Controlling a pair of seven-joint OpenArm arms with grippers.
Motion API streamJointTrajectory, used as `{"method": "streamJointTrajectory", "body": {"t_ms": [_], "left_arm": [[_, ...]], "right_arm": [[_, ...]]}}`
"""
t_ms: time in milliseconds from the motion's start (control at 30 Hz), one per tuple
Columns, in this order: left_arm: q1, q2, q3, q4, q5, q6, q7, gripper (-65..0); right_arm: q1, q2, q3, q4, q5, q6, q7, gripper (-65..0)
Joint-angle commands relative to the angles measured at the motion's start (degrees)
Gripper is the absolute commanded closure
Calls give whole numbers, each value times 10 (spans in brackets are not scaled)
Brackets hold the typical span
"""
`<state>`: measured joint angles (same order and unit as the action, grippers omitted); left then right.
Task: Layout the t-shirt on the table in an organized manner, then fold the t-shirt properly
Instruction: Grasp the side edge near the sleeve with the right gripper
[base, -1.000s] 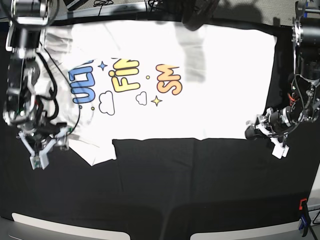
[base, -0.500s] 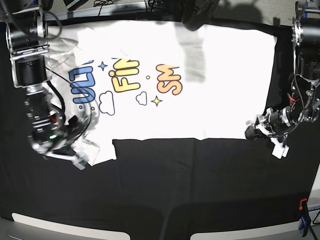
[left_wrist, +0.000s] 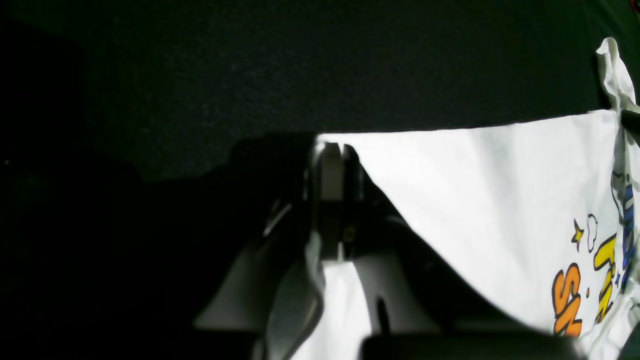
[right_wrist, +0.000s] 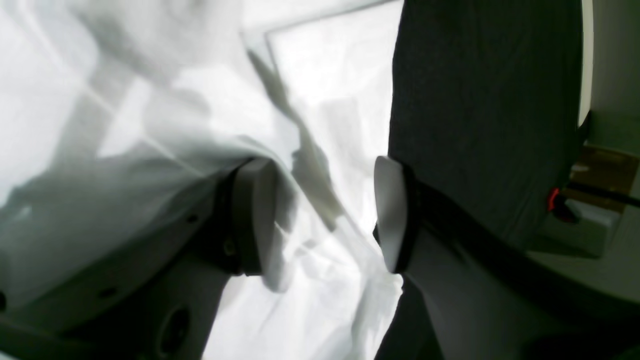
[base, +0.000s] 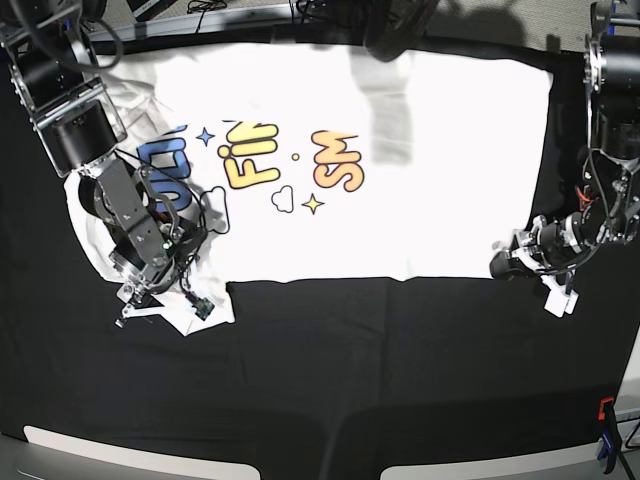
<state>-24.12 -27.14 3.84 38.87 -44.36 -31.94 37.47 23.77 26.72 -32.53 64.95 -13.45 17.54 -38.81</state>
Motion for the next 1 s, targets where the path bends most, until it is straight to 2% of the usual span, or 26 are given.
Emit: {"method": "streamJointTrajectory", "body": {"t_ms": [0, 333, 567, 767, 900, 967], "left_arm": [[-11, -7, 0, 5, 4, 2, 2, 0], [-11, -7, 0, 5, 4, 2, 2, 0], [-11, -7, 0, 5, 3, 2, 2, 0], [-11, -7, 0, 5, 3, 2, 2, 0], [-11, -7, 0, 5, 3, 2, 2, 0], [-11, -7, 0, 5, 3, 2, 2, 0]], "right_arm": [[13, 4, 3, 14, 6, 0, 5, -309], [13, 7, 3, 56, 6, 2, 3, -309], [13, 6, 3, 6, 3, -3, 21, -309], [15, 6, 3, -32, -2, -79, 35, -309], [27, 6, 3, -32, -3, -80, 35, -309], [34, 6, 3, -33, -3, -80, 35, -281]]}}
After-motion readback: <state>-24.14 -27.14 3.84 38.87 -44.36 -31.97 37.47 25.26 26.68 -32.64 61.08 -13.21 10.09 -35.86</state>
